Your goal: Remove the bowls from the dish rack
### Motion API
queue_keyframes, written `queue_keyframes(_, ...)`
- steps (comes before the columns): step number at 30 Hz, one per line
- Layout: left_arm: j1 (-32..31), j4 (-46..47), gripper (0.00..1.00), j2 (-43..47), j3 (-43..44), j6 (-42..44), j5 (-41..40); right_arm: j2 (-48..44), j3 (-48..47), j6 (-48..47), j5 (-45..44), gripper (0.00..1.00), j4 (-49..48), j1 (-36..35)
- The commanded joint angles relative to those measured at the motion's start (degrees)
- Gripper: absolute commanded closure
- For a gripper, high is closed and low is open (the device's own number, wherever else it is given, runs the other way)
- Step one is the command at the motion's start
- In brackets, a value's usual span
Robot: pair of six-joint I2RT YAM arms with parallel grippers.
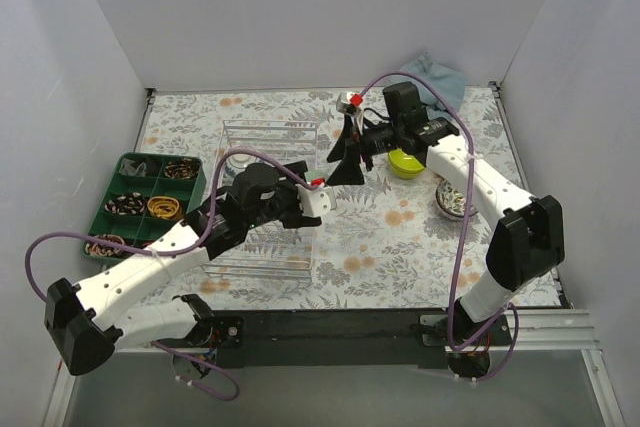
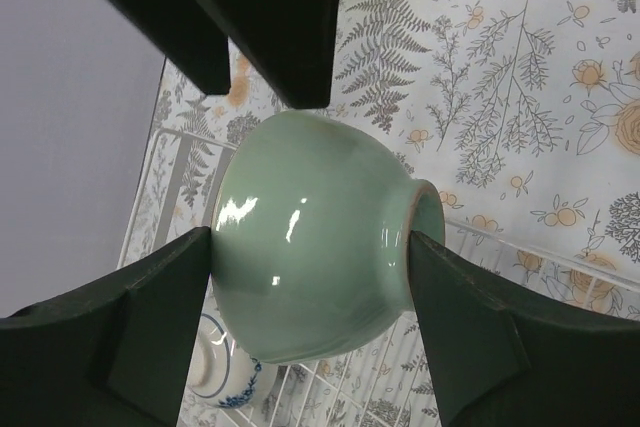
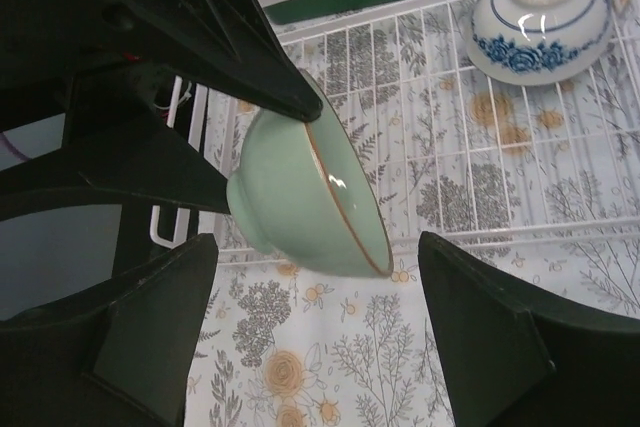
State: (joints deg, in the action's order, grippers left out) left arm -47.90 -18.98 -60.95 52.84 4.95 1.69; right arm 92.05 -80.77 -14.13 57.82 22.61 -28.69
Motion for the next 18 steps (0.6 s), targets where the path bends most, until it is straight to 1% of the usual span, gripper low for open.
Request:
queue_keyframes(1,-2.46,3.78,1.00,0.66,2.35,3.84,-0.99,1.63,-4.04,-4.67,7.39,0.11,3.22,-1.46)
queue_keyframes(4,-3.95,3.78,1.00,-0.48,3.50,4.36,-0.99,2.60,-4.13,-5.47,7.74,0.11,4.46,-1.99)
queue_keyframes(8,-5.36,4.30,1.00,-2.06,4.64,5.33,-0.99,3.40,-4.22,-7.75,10.55,0.12,7.44,-2.95)
queue_keyframes(9,-5.80,4.57,1.00,-2.24,5.16,5.42,-2.64,3.49,-4.22,-8.36,10.82,0.14,8.32,-3.13)
queue_keyframes(12,-6.06,5.18,1.00,-3.30,5.96,6.12,-2.84,4.10,-4.13,-10.39,10.91,0.18,11.66,-3.66)
queue_keyframes(14,-6.24,5.53,1.00,-3.74,6.49,6.73,-3.01,4.10,-3.25,-10.92,11.52,0.22,12.63,-3.83)
queue_keyframes(18,-6.68,5.97,1.00,-4.09,7.19,7.09,-3.45,3.58,-1.67,-11.53,11.79,0.36,14.03,-3.83)
